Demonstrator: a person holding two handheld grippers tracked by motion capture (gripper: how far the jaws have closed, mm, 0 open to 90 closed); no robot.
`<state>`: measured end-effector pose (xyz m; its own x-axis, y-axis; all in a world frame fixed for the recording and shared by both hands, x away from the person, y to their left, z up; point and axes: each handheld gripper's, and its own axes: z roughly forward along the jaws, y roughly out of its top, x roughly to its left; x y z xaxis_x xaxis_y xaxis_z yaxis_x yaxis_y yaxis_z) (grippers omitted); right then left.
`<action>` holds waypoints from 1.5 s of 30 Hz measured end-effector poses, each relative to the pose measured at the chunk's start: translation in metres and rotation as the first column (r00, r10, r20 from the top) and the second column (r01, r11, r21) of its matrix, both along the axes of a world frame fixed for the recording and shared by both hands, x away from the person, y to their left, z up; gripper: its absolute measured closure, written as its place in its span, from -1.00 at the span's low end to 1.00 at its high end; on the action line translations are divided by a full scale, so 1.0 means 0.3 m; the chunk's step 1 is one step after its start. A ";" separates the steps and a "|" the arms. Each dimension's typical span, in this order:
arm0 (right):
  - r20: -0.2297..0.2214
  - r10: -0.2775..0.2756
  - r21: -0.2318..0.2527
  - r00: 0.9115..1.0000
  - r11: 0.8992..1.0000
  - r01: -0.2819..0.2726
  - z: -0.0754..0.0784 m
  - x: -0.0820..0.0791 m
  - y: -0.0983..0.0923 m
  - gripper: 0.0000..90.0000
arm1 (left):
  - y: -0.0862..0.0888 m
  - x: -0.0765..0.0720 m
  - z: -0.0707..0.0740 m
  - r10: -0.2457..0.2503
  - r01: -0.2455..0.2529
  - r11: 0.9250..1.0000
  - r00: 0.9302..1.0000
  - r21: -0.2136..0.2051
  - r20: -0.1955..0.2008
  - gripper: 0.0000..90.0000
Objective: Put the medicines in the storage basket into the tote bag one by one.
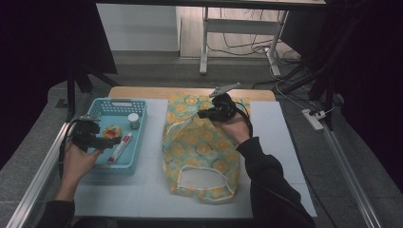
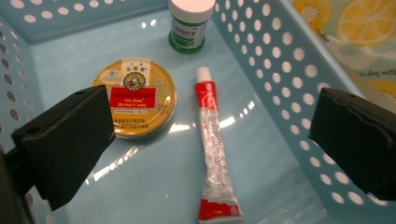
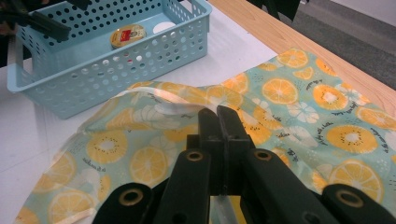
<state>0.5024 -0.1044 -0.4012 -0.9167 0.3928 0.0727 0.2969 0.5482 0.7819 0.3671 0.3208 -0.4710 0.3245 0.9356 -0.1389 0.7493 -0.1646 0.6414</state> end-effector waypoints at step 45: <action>-0.015 0.007 -0.017 1.000 1.000 -0.007 -0.026 -0.001 -0.010 1.00 | 0.050 0.263 -0.161 0.067 -0.034 0.989 0.970 0.143 -0.235 -0.86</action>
<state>0.5022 -0.1072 -0.4089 -0.9183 0.3877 0.0796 0.3045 0.5636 0.7678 0.4461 0.3359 -0.5194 0.2493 0.9654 -0.0764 0.8874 -0.1961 0.4171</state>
